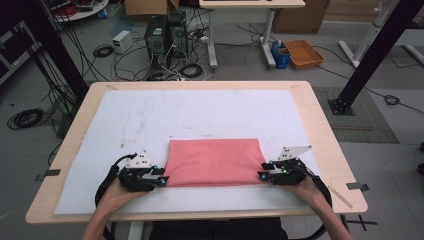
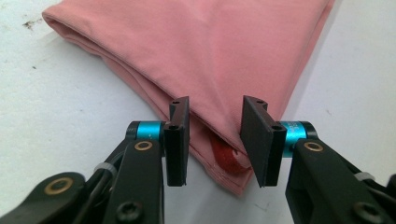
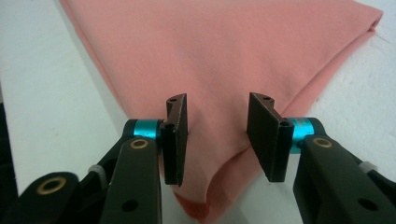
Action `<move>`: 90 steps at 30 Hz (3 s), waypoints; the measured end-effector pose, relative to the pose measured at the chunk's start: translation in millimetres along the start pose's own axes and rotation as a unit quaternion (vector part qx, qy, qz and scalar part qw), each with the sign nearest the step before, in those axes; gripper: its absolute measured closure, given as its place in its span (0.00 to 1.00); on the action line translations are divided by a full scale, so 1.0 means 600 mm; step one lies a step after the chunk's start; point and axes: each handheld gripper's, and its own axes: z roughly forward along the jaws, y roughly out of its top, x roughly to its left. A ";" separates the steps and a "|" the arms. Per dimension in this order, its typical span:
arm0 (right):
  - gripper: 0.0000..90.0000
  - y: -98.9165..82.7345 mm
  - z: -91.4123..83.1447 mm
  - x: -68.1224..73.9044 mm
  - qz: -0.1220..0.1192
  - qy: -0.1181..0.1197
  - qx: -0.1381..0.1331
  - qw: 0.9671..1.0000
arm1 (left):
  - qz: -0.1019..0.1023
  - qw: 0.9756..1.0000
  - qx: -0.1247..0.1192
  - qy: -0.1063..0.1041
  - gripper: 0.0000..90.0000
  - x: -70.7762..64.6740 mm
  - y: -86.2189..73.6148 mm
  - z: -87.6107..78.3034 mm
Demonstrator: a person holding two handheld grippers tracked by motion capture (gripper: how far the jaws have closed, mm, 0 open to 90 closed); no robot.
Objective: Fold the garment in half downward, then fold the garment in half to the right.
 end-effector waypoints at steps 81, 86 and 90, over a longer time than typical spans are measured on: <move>0.23 0.021 -0.031 -0.007 0.027 -0.078 -0.088 0.993 | -0.011 0.998 -0.009 0.055 0.57 -0.048 -0.022 -0.002; 0.23 0.045 -0.030 -0.014 0.039 -0.076 -0.098 0.992 | -0.012 0.998 -0.013 0.058 0.66 -0.052 -0.023 -0.002; 0.23 0.070 -0.024 -0.021 0.042 -0.078 -0.100 0.991 | -0.011 0.998 -0.012 0.060 0.76 -0.052 -0.022 -0.002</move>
